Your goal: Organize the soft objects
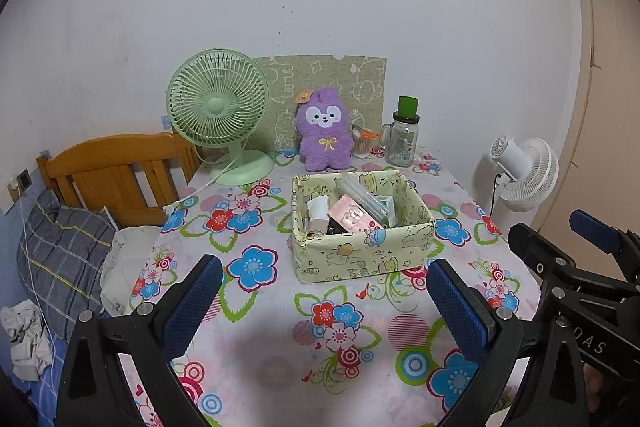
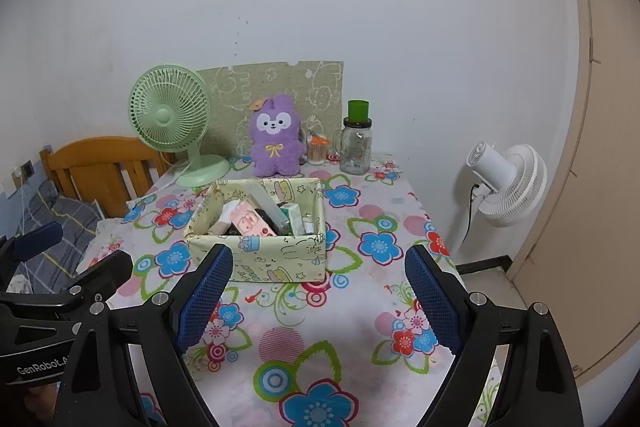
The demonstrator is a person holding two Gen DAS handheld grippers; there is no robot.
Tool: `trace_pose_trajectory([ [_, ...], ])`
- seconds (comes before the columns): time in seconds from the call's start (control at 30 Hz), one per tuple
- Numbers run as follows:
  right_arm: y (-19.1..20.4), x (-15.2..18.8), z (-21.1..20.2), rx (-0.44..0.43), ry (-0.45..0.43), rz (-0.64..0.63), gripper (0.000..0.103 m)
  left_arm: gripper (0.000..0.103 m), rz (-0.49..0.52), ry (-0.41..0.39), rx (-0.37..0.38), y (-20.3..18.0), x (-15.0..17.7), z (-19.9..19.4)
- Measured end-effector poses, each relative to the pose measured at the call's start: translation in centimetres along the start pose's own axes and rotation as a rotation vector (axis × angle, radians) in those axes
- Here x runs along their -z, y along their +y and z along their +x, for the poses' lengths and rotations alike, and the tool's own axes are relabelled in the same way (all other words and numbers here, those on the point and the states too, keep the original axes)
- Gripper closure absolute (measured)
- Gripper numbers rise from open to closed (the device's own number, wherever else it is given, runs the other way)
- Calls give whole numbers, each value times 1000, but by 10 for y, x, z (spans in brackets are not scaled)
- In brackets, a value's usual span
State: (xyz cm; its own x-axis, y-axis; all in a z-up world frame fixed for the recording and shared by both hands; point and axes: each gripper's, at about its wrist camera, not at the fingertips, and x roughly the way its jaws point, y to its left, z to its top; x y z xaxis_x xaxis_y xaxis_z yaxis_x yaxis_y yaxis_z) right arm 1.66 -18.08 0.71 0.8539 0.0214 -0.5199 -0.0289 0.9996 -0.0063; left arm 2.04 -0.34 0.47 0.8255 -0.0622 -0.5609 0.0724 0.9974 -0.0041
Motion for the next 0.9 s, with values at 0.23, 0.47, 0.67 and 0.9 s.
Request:
trace_pose_trajectory([
  [0.23, -1, 0, -3, -6, -8, 6, 13, 0, -3, -15, 0, 0, -2, -5],
  [0.47, -2, -1, -7, -4, -19, 14, 13, 0, 11, -23, 0, -2, -5, -7],
  [0.67, -3, -1, -7, -7, -15, 19, 13, 0, 12, -26, -2, -3, -5, -7],
  [0.9, -4, 0, -7, -8, -15, 22, 13, 0, 10, -26, 1, -3, -4, -9],
])
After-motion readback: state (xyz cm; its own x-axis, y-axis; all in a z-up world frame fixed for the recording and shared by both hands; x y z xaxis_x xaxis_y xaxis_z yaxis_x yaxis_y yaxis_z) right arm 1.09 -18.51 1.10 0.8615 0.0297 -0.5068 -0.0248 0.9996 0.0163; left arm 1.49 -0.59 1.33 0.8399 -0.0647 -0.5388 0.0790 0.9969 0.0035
